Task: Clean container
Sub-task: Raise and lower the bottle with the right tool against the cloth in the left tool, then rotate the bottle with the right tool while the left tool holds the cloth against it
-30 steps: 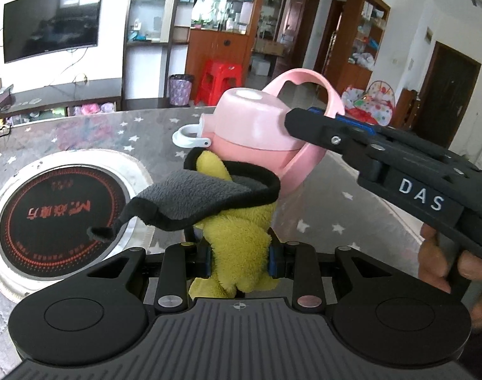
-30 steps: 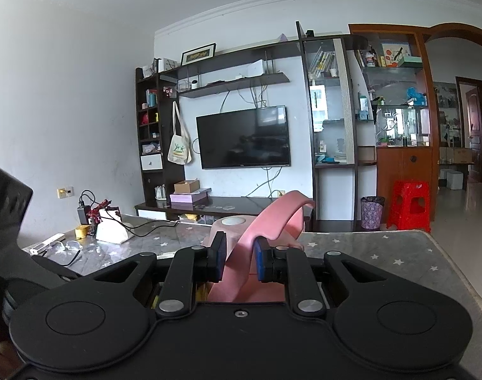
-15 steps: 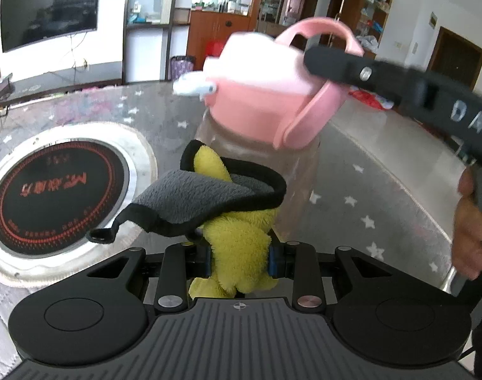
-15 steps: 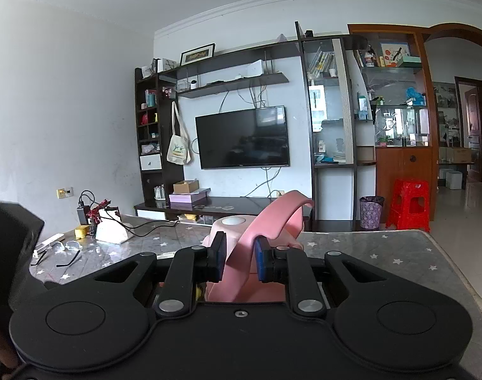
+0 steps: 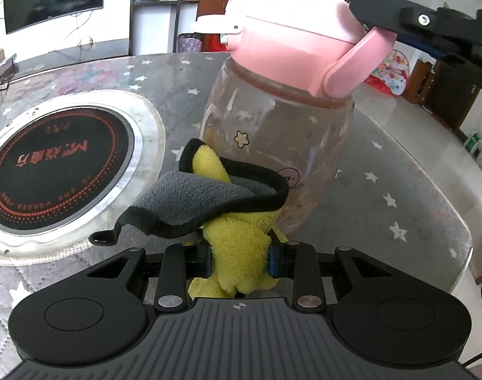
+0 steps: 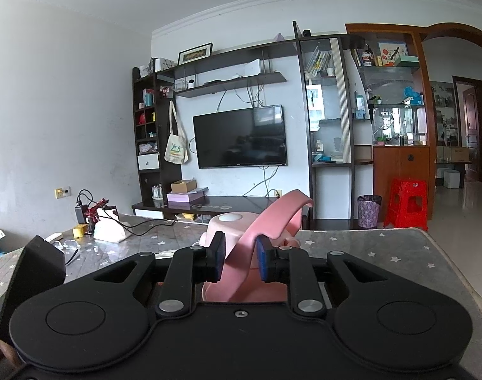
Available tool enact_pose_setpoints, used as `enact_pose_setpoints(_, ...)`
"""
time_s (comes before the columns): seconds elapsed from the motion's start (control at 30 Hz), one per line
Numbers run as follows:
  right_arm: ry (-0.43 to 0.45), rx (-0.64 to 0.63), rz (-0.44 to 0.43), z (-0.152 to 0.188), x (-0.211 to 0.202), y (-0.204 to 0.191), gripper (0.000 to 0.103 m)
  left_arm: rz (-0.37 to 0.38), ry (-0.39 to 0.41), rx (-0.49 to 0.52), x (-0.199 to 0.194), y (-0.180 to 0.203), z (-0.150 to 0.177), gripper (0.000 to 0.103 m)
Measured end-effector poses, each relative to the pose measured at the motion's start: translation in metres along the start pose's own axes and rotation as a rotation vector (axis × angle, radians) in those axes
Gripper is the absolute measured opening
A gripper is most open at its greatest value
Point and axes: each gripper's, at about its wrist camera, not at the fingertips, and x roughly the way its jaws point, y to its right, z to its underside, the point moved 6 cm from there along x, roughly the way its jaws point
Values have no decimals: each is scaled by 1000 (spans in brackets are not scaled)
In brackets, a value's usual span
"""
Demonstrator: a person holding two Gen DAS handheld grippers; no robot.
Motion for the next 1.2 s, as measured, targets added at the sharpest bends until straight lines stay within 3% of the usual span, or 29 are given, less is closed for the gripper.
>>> enact_pose_setpoints(0.17,-4,-7,4,0,-1,-1,28,4,4,-6,-4,-3,-4,31)
enact_pose_setpoints(0.47,-7,-24,14,-5,-4,-3,28,-4,88,-8,-29,-15,-32,31)
enact_pose_setpoints(0.67,-8,-37,30,-8,-4,-6,28,1,91,24,-30,-14,-41,31)
enact_pose_setpoints(0.83,-7,-44,47,-13,-2,-3,28,59,80,29,-26,-5,-40,31)
enact_pose_setpoints(1.2,-3,-81,74,-15,2,3,28,99,74,61,-17,15,-36,31)
